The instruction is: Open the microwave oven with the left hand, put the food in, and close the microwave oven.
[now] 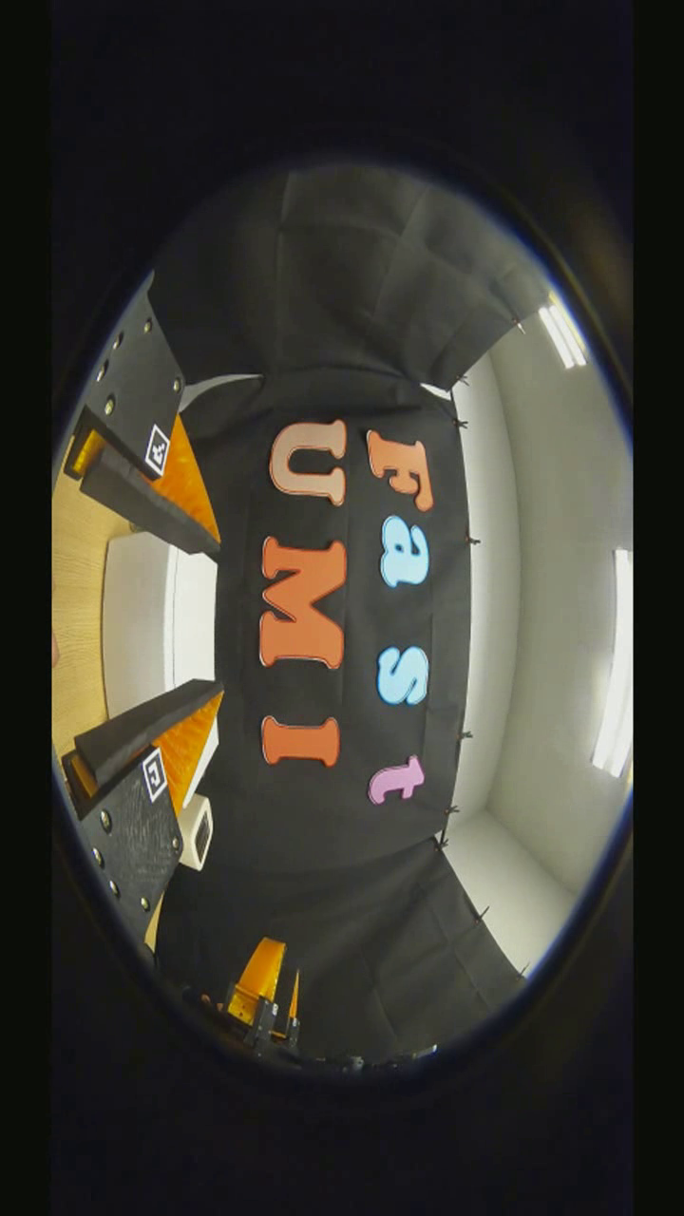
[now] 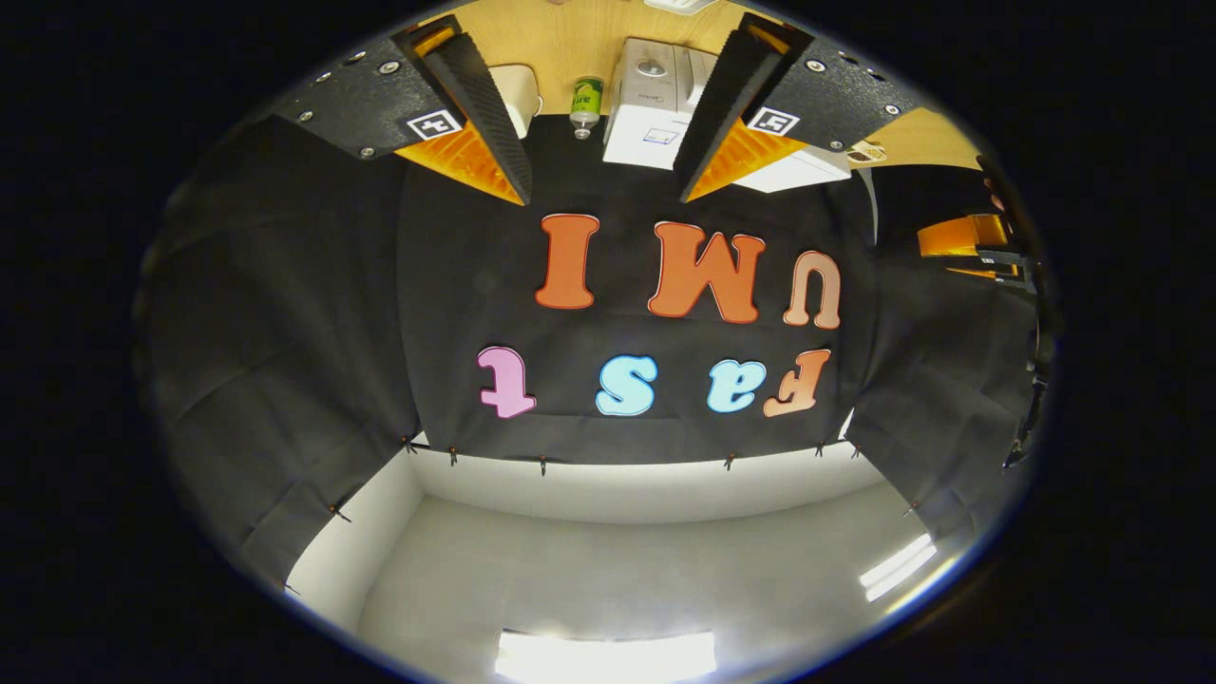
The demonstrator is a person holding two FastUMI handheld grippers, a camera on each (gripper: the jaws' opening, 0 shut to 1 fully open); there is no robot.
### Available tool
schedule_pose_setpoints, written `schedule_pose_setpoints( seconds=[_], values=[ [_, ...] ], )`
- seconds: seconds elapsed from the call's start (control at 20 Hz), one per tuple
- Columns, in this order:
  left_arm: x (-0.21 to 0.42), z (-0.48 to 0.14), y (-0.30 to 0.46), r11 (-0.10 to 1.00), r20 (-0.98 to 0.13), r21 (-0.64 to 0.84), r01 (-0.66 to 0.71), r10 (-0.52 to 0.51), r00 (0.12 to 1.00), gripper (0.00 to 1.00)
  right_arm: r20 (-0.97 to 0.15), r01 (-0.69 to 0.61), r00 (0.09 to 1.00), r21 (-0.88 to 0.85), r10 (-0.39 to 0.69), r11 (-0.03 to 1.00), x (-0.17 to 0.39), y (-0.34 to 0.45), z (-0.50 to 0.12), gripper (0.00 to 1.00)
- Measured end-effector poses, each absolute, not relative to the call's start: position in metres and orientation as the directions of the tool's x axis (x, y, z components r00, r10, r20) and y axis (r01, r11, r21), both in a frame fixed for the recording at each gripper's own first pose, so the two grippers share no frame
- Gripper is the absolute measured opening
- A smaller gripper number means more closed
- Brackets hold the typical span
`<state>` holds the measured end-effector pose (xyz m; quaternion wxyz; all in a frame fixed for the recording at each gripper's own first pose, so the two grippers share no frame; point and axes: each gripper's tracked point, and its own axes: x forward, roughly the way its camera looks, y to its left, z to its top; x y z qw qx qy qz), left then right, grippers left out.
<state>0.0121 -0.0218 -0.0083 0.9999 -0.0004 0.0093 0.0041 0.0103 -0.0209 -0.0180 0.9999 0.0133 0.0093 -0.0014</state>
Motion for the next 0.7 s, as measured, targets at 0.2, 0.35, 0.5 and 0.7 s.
schedule_pose_setpoints(
  seconds=[0.2,0.35,0.5,0.7],
  values=[
    [0.014,-0.009,-0.026,1.0,-0.017,-0.001,-0.004,0.004,1.0,0.88,-0.029,0.0,1.0,0.033,0.001,0.999,0.011,-0.023,-0.023,0.94],
    [0.016,-0.012,-0.031,1.0,-0.01,-0.006,0.003,-0.003,1.0,0.88,-0.033,0.004,0.999,0.035,-0.003,0.999,0.012,-0.026,-0.027,0.94],
    [0.019,-0.017,-0.039,1.0,-0.006,-0.016,0.013,-0.013,1.0,0.88,-0.041,0.002,0.999,0.041,0.0,0.999,0.01,-0.028,-0.036,0.94],
    [0.026,-0.038,-0.052,1.0,-0.025,-0.008,0.024,-0.024,0.999,0.88,-0.063,-0.002,0.998,0.049,0.005,0.999,0.007,-0.03,-0.056,0.94]
  ],
)
